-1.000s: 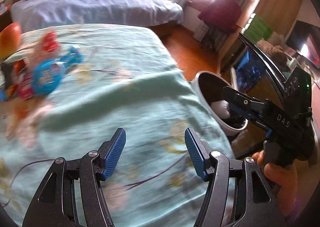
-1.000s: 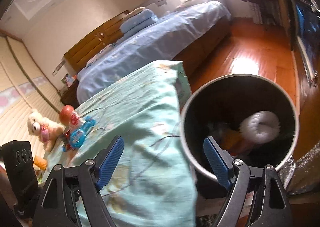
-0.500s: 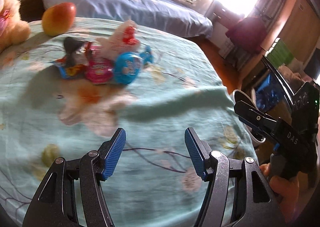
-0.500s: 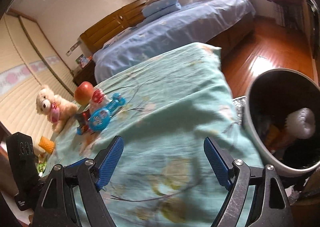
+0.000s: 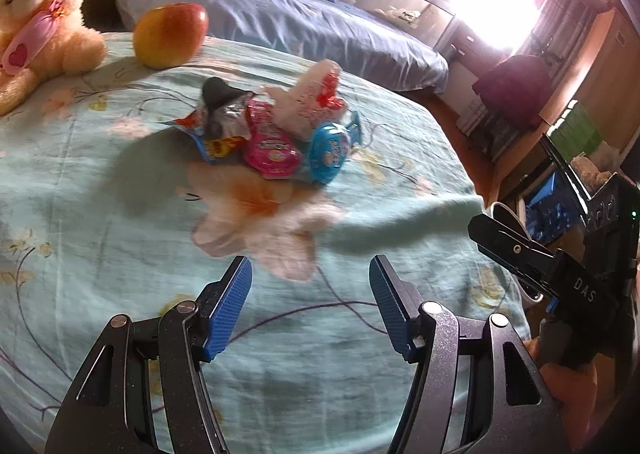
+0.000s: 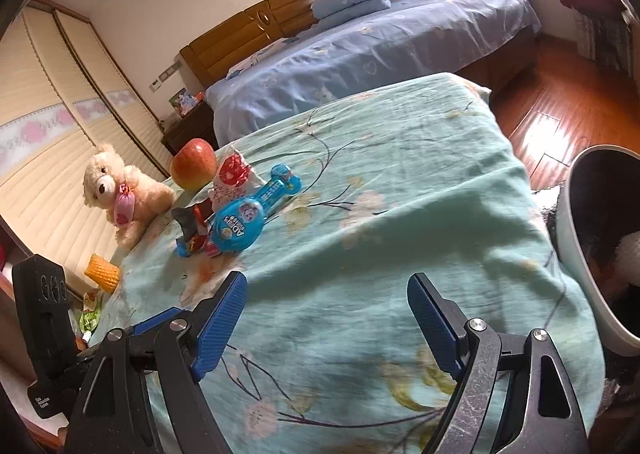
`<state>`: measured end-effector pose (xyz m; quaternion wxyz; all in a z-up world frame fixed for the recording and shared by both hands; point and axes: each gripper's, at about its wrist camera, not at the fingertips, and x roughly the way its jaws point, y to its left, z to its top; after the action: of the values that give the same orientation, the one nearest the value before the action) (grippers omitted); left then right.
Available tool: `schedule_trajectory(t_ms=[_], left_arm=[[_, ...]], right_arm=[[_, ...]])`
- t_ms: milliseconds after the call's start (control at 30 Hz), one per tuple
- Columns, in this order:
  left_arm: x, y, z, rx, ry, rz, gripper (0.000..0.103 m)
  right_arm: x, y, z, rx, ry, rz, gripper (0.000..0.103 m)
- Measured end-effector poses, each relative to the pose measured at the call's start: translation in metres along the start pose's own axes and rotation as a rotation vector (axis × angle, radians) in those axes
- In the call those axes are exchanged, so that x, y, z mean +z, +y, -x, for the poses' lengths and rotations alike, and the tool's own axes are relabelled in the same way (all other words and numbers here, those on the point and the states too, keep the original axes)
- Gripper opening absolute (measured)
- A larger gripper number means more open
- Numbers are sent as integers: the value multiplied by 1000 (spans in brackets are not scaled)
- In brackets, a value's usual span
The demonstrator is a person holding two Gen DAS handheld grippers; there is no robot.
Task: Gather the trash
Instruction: 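Move both open tools back toward the remaining items on the table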
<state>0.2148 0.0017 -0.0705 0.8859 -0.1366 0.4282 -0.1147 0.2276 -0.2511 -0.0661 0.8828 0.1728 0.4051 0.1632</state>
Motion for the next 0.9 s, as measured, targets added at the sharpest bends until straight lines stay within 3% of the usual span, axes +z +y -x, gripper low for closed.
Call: schedule_trajectory(t_ms=[600,900], left_arm=[[20,46,-1,105,-19,47,62],[46,57,-6,112,-43,53,62]], right_arm=[[4,27,-35,28,38,27,83],[17,48,-56,74,47,31,81]])
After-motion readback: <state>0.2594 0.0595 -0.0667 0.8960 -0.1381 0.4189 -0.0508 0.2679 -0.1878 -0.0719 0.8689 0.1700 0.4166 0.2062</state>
